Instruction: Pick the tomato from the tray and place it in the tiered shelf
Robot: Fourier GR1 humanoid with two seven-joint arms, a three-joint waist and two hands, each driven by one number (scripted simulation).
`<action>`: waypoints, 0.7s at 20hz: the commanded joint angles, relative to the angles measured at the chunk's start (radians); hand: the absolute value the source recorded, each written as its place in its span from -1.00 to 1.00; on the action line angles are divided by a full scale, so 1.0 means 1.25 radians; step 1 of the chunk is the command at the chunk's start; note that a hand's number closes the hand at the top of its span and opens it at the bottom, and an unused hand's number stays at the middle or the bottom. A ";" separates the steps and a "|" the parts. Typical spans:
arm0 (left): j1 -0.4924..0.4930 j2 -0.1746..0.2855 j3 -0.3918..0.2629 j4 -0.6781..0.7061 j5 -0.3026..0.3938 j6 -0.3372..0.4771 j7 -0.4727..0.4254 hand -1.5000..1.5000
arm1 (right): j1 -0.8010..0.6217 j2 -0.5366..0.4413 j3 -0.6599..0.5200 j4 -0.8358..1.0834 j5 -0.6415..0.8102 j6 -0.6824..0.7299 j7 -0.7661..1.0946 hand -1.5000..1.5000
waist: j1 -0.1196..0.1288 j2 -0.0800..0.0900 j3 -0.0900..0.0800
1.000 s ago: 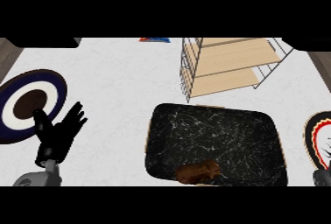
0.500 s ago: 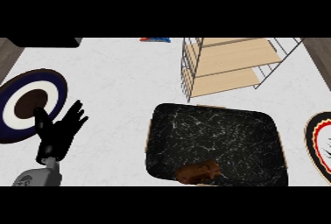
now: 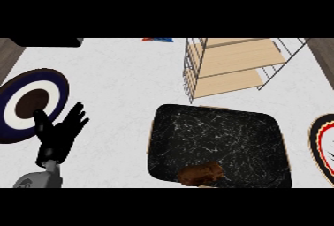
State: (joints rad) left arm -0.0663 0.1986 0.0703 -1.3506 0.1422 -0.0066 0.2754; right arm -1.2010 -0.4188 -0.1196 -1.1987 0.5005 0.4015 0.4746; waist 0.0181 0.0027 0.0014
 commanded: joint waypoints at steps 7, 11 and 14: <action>0.052 -0.021 -0.010 0.008 -0.013 -0.011 -0.030 0.00 | -0.036 -0.017 -0.005 0.221 0.069 -0.109 -0.184 1.00 | 0.004 0.002 -0.001; -0.033 -0.005 0.019 0.058 -0.012 0.000 -0.005 0.00 | -0.065 0.006 -0.005 0.285 0.077 -0.145 -0.240 1.00 | -0.002 0.002 -0.002; 0.010 -0.022 -0.001 0.021 -0.012 -0.008 0.005 0.00 | -0.045 0.007 -0.003 0.221 0.056 -0.102 -0.225 1.00 | -0.009 -0.002 -0.001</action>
State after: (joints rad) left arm -0.0755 0.1931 0.0864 -1.3357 0.1378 -0.0181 0.2745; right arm -1.2560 -0.4050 -0.1195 -0.9010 0.5853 0.2436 0.2073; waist 0.0157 0.0016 0.0026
